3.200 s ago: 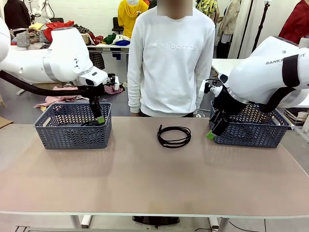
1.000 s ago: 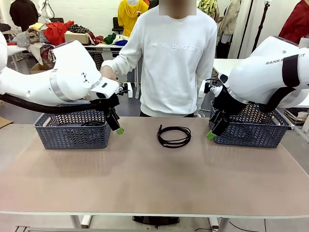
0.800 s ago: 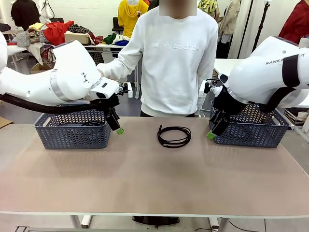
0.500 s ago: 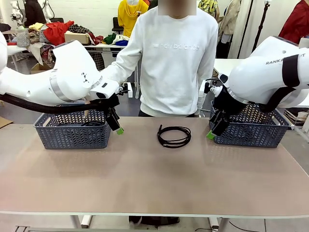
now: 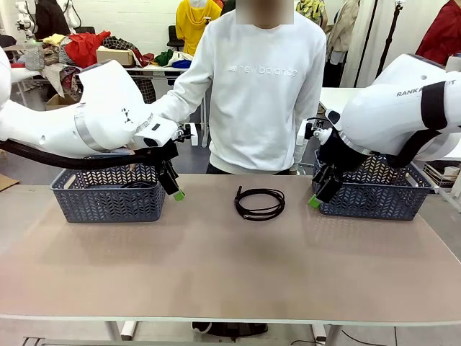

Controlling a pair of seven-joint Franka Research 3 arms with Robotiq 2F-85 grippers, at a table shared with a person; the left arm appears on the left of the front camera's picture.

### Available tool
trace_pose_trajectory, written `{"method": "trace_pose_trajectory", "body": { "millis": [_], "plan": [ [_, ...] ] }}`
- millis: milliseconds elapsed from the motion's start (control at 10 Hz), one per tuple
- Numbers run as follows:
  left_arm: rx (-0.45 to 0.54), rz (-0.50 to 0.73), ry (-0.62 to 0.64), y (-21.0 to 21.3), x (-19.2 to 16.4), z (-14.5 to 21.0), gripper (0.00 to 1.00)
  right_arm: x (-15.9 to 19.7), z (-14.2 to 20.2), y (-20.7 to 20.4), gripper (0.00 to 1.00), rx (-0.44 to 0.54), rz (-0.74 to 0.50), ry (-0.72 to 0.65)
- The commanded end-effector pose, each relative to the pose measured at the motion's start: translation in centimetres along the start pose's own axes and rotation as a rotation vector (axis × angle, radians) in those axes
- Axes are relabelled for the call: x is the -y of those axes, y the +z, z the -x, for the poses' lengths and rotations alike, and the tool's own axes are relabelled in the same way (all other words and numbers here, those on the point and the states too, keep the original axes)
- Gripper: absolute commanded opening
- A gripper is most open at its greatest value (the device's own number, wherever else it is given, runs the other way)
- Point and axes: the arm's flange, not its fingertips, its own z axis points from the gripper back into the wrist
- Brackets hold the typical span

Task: Organize the cables according to human instructions.
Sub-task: Pick up a bundle of cables and place it in the basket indicated by the human.

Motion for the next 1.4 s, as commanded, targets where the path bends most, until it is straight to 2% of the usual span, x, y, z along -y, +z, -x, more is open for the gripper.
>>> {"method": "trace_pose_trajectory", "body": {
  "millis": [0,200,400,600,800,1100,1300],
  "plan": [
    [-0.001,0.0,0.001,0.2,-0.1,0.0,1.0,-0.1,0.0,0.0,1.0,-0.001,0.001,0.003],
    [0.0,0.0,0.0,0.0,0.0,0.0,1.0,-0.1,0.0,0.0,1.0,-0.001,0.001,0.003],
    [-0.031,0.01,-0.052,-0.1,-1.0,-1.3,1.0,-0.1,0.0,0.0,1.0,-0.001,0.001,0.003],
    [-0.092,-0.003,0.121,-0.3,-1.8,-3.1,1.0,-0.1,0.0,0.0,1.0,-0.001,0.001,0.003],
    [-0.146,-0.037,0.303,-0.9,-2.6,-6.7,1.0,-0.1,0.0,0.0,1.0,-0.001,0.001,0.003],
    [-0.195,-0.051,0.41,-3.5,-4.0,-10.9,1.0,-0.1,0.0,0.0,1.0,-0.001,0.001,0.003],
    [-0.19,-0.057,0.505,-5.2,-5.2,-12.9,1.0,-0.1,0.0,0.0,1.0,-0.001,0.001,0.003]
  ]
}}
